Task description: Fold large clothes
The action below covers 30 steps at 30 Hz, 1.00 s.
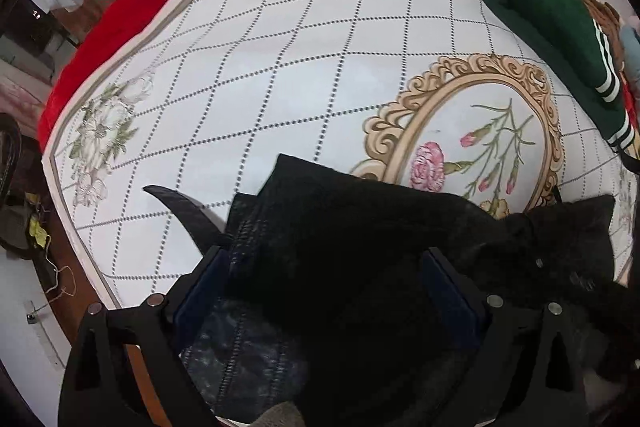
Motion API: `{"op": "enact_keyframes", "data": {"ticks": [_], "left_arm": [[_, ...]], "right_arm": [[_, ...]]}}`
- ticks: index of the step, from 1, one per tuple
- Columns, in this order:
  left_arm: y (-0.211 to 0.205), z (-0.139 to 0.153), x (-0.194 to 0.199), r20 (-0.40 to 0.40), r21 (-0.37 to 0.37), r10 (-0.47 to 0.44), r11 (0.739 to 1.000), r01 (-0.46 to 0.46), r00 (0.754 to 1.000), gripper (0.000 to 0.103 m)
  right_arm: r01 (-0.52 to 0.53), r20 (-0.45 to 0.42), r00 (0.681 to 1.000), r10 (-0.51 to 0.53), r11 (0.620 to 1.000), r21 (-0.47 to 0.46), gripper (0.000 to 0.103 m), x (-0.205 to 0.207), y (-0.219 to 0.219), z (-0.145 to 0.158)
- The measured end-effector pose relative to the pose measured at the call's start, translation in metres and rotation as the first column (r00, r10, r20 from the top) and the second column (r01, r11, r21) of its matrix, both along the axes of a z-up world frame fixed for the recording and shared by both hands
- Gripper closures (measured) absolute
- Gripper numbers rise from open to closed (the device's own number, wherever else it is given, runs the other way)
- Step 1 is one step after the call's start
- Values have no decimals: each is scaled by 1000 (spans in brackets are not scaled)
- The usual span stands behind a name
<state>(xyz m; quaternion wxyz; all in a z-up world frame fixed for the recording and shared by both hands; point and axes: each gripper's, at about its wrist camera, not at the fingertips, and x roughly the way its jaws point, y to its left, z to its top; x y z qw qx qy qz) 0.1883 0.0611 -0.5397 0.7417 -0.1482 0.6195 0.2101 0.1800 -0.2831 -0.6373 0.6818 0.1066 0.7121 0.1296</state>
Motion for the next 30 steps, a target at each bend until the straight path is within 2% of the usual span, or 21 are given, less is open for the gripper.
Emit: {"op": "enact_keyframes", "data": {"ticks": [5,9,11,13,15,16,18,20,21,22,23,24,25,26,27,30], "left_arm": [[6,2,7,15,8,-2,1000,2,1000,5],[3,9,10,34,6,-10,1000,9,999,5],[-2,10,11,39,9,-17,1000,17,999,5],[-8,9,12,35,4,-27,1000,26,999,5],[-14,7,15,28,0,-34,999,34,999,5],[-18,5,15,23,3,-42,999,42,999,5],[-28,2,17,11,4,-62,998,62,998,5],[-38,0,20,4,-9,-77,997,77,997,5],[-44,-1,21,4,-18,-86,996,87,996,5],[-49,-1,22,5,-25,-96,995,97,995,5],[-57,-2,23,8,-33,-111,993,111,994,5],[-63,-3,24,9,-41,-121,992,122,993,5],[-71,-5,26,8,-49,-133,990,133,991,5],[-80,-9,27,5,-60,-145,988,145,989,5],[-87,-13,28,2,-67,-153,986,153,988,5],[-111,-36,35,-23,-75,-205,976,203,978,5]], "right_arm": [[11,-6,1000,-11,1000,-24,81,3,0,8],[2,7,1000,-2,1000,8,79,-4,-17,47],[-26,23,999,28,997,-73,79,-10,-24,55],[-32,-21,999,29,990,-139,81,-10,-31,37],[-6,-52,999,-2,990,-140,89,-8,-39,9],[-4,-36,999,-2,989,-147,92,-4,-38,6],[-23,-39,999,16,983,-181,92,3,-32,7],[-29,-52,998,21,987,-161,88,5,-35,15],[-17,-43,999,13,994,-111,86,2,-42,23],[19,-28,999,-20,999,-26,80,-3,-58,34],[60,-17,998,-59,997,48,66,-11,-74,44],[104,-5,995,-104,989,109,57,-21,-95,55],[155,0,988,-157,979,135,39,-33,-119,65],[200,3,979,-203,969,145,34,-44,-139,71],[270,5,962,-274,950,154,34,-59,-166,78],[453,-6,890,-456,883,121,34,-103,-242,80]]}}
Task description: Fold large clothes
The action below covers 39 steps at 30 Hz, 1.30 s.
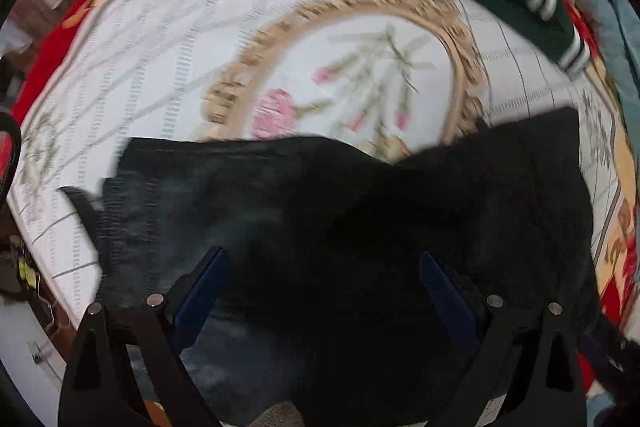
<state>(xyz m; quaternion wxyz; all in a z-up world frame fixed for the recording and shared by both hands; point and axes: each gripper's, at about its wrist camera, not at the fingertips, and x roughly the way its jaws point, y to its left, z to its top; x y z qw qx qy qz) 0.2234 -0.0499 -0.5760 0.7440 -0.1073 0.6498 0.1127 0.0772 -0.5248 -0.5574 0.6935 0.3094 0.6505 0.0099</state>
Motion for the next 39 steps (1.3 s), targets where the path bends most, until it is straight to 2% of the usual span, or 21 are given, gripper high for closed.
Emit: {"op": "enact_keyframes", "data": {"ticks": [2,4,5,8,9,15,17,18,21,23,24,26,28,30,31,32,33,34,35,36,39], "left_arm": [[-12,-24,6,-44,30,-54,998,56,998,4],[-9,-38,8,-49,14,-36,999,37,998,0],[-5,-39,8,-44,-6,-22,1000,22,999,0],[-4,-38,6,-33,-16,-30,999,30,999,0],[-4,-37,6,-28,-15,-34,999,34,999,0],[-2,-39,14,-14,-21,-55,998,55,998,0],[-2,-39,21,-15,-18,-72,997,72,997,0],[0,-39,25,-23,-26,-74,997,73,997,0],[3,-40,29,-43,-52,-80,996,78,996,0],[3,-40,31,-43,-56,-91,995,88,995,0],[5,-39,31,-43,-58,-91,994,89,995,0],[6,-37,32,-43,-55,-88,995,86,995,0],[2,-39,36,-39,-47,-85,995,83,996,0],[0,-40,34,-29,-42,-85,996,84,996,0],[1,-42,29,-26,-42,-86,996,85,996,0],[1,-41,24,-24,-43,-86,995,85,996,0],[0,-42,23,-24,-43,-86,995,85,996,0],[0,-42,22,-22,-44,-86,995,85,996,0],[-1,-42,21,-13,-44,-82,996,81,997,0],[0,-42,20,-11,-44,-81,996,80,997,0],[-5,-42,26,-7,-46,-92,995,91,996,0]], "right_arm": [[99,-23,995,-99,995,3,34,-23,-40,-11],[177,-39,984,-174,982,73,34,-44,-62,-39],[206,-31,978,-204,967,147,34,-50,-70,-53],[196,9,977,-211,925,326,34,-46,-70,-88],[188,22,978,-207,921,342,34,-41,-65,-97],[268,123,922,-367,835,481,33,-24,-40,-112],[286,127,905,-406,801,526,49,-20,-36,-116],[302,114,898,-424,785,541,50,-18,-34,-117],[340,80,900,-428,805,487,49,-24,-38,-112],[361,78,899,-431,831,423,38,-35,-44,-104],[371,81,896,-437,835,406,37,-44,-49,-101],[350,79,903,-422,831,433,35,-51,-49,-104],[351,73,896,-438,800,487,34,-47,-47,-114],[335,95,887,-452,772,541,26,-24,-48,-129],[320,118,883,-454,768,555,14,-9,-44,-130],[310,136,881,-453,770,558,2,1,-40,-128],[295,151,888,-434,791,537,2,13,-33,-123],[277,163,897,-410,811,515,6,21,-28,-119],[254,180,904,-389,824,507,48,27,-22,-114],[248,167,910,-379,822,513,71,31,-17,-114],[274,166,890,-424,790,548,74,33,-14,-105]]}}
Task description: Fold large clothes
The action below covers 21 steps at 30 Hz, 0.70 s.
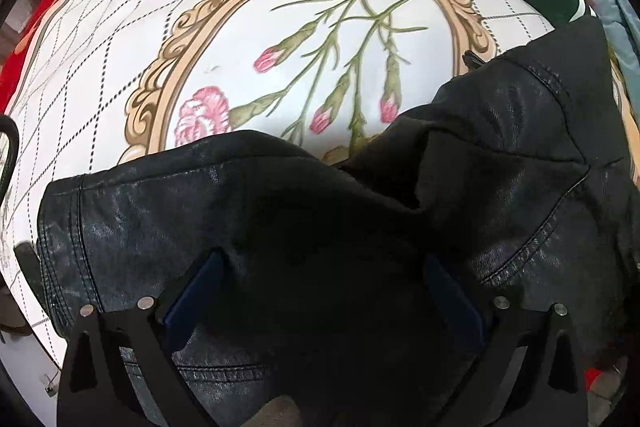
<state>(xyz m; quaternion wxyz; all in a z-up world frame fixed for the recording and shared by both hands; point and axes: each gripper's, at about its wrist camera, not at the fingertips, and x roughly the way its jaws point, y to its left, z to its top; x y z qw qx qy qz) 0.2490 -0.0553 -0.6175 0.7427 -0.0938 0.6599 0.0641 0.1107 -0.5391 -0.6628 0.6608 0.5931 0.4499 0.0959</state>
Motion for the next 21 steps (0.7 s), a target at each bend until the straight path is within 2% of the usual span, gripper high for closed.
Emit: {"op": "enact_keyframes", "data": {"ticks": [3,5,9,12,14,17,19,21], "left_arm": [[-19,2,12,13,-17,-69,997,70,998,0],[-39,1,25,20,-49,-120,991,121,993,0],[-94,-2,52,73,-88,-240,965,245,968,0],[-116,0,68,107,-146,-287,943,301,952,0],[-105,6,69,108,-200,-234,947,252,966,1],[-46,19,47,100,-294,-39,954,67,994,1],[7,30,18,100,-303,86,952,-53,991,1],[53,39,-12,101,-267,175,953,-143,979,1]], "right_arm": [[43,40,998,-43,999,4,77,-2,-2,29],[55,79,996,-51,997,-44,78,-5,-5,58],[49,145,989,-20,980,-193,78,3,-5,120],[-2,178,982,69,936,-351,78,19,11,164],[-29,184,976,113,911,-411,78,31,23,183],[-94,189,963,192,897,-432,78,45,52,202],[-153,189,946,263,877,-455,78,53,83,213],[-235,189,917,352,858,-457,78,60,124,215]]}}
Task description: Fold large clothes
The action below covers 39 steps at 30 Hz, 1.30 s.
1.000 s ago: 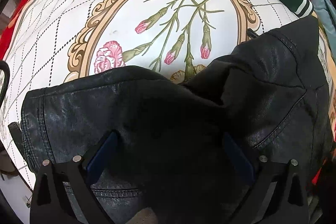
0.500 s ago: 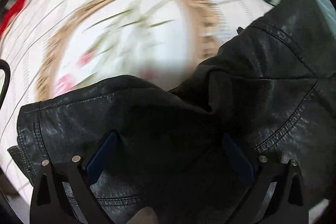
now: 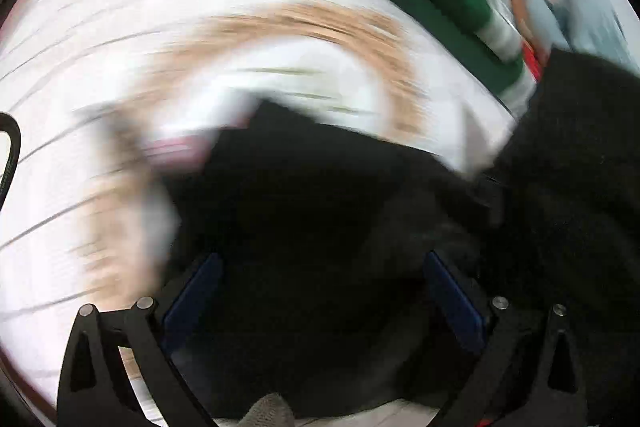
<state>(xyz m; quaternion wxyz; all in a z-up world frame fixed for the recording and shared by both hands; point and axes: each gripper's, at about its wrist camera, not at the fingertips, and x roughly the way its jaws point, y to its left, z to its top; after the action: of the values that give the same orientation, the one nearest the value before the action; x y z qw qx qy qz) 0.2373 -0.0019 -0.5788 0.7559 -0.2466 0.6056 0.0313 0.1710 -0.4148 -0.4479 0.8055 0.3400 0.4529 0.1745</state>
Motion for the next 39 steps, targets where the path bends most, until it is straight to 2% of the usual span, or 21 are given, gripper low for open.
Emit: {"op": "enact_keyframes", "data": {"ticks": [2,5,7,9,12,15,16,17,18,22,24,26,27,28,29,30,31,33,34,35,39], "left_arm": [[47,6,-34,-23,45,102,994,-100,995,1],[109,14,-83,-43,94,241,967,-236,970,1],[138,24,-108,-35,138,304,945,-297,952,1],[149,38,-122,-13,165,348,925,-341,937,1],[161,56,-132,31,189,382,905,-380,924,1],[170,78,-135,83,193,386,898,-395,919,1],[166,82,-123,96,196,387,896,-399,917,1],[174,95,-122,116,195,383,896,-399,917,1],[175,102,-122,132,191,379,897,-399,916,1],[172,120,-108,188,160,364,905,-395,912,1],[162,121,-99,198,135,351,915,-380,915,1],[150,116,-90,187,136,327,925,-354,926,1],[143,110,-85,176,148,313,929,-339,933,1],[136,105,-82,166,158,301,932,-327,939,1],[127,96,-78,152,172,282,936,-306,947,1],[119,90,-74,140,187,263,940,-286,955,1],[111,81,-70,122,211,240,942,-261,963,1],[94,61,-61,83,257,192,944,-207,978,1],[87,52,-58,67,276,173,943,-185,983,1],[78,41,-53,45,294,149,943,-156,988,1],[57,9,-44,-24,326,89,942,-77,996,1]], "right_arm": [[-90,-15,996,91,996,12,78,8,43,-6],[-225,-50,973,226,974,12,78,15,112,-30],[-308,-105,946,307,951,10,77,20,157,-57],[-389,-221,898,380,921,4,75,23,200,-101],[-466,-341,838,426,884,-42,70,25,237,-144],[-495,-299,840,453,865,-78,61,31,244,-126],[-522,-286,827,484,850,-73,49,33,243,-112],[-535,-288,817,500,843,-55,28,35,241,-103],[-550,-296,803,518,835,-28,23,37,237,-92],[-536,-337,781,525,841,68,23,35,200,-54],[-461,-328,826,459,884,76,23,30,170,-37],[-417,-309,859,407,908,36,30,35,136,-37],[-409,-312,866,392,912,11,38,48,142,-36],[-399,-320,870,375,917,-11,57,59,143,-41],[-390,-335,871,359,921,-27,66,72,147,-46],[-391,-349,868,353,919,-42,69,83,153,-55],[-396,-370,864,341,914,-83,77,97,164,-73],[-402,-430,843,324,910,-101,81,118,186,-111],[-400,-452,836,312,910,-112,96,96,162,-131],[-383,-475,834,281,915,-130,103,103,164,-144],[-349,-499,812,302,937,0,103,105,145,-151]]}}
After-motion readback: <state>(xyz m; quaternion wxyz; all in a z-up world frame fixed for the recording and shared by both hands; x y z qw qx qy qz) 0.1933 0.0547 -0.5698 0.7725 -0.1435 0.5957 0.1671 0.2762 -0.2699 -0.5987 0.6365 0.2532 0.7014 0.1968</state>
